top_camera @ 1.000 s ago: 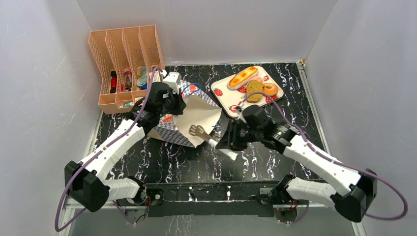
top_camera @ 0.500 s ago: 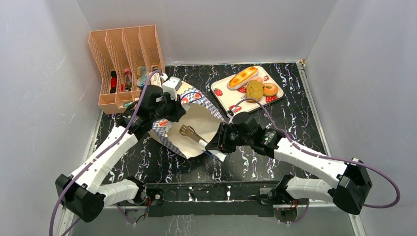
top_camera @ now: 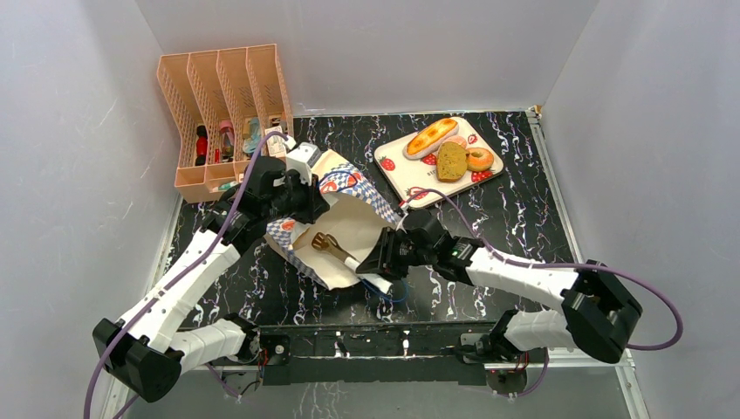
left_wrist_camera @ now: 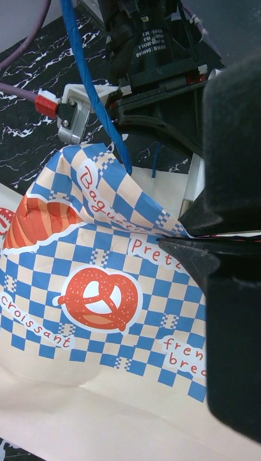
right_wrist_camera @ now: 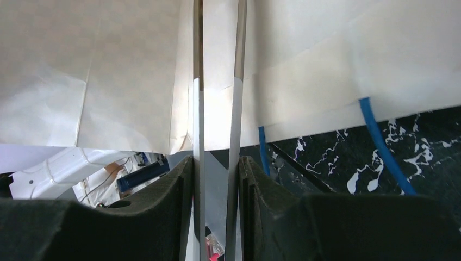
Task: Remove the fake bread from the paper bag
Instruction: Take out the fake bread from the paper bag.
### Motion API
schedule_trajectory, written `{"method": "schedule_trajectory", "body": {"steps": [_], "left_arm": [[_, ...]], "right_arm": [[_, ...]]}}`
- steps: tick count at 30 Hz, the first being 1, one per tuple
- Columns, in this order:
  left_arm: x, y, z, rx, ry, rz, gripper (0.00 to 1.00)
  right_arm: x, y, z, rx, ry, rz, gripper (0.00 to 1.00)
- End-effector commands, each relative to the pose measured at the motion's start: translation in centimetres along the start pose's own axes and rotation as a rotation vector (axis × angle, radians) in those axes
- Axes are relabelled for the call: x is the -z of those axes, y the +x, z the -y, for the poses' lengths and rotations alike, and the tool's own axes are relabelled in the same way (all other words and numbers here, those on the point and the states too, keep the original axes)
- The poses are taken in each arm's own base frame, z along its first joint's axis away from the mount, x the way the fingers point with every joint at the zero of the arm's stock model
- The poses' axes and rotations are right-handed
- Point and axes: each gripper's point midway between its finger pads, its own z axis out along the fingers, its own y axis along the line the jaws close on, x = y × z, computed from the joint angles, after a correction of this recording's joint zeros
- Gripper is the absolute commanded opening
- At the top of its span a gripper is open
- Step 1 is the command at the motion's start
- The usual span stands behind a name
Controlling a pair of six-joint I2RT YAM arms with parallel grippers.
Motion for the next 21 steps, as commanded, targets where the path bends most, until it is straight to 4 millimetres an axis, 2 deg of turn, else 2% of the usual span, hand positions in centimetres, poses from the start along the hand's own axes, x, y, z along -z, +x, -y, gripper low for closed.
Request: {"method": "schedule_trajectory", "body": {"steps": [1,9,21], "left_arm": [[1.0,0.1,0.5,0.035,0.014,0.007,0.00],[1.3,0.6,0.8,0.060,0.023,-0.012,0.00],[1.1,0.7,1.2,0.069,0.043,-0.031,0.00]], "right_arm": [[0.0,-1.7,-5.7,0.111,-0.170,0.039,0.29],[-1.9,-3.2,-6.1,0.154,-0.162,0.066,0.30],[-5.1,-4.7,-5.4,0.199,-0.116,0.074,0.33]]}}
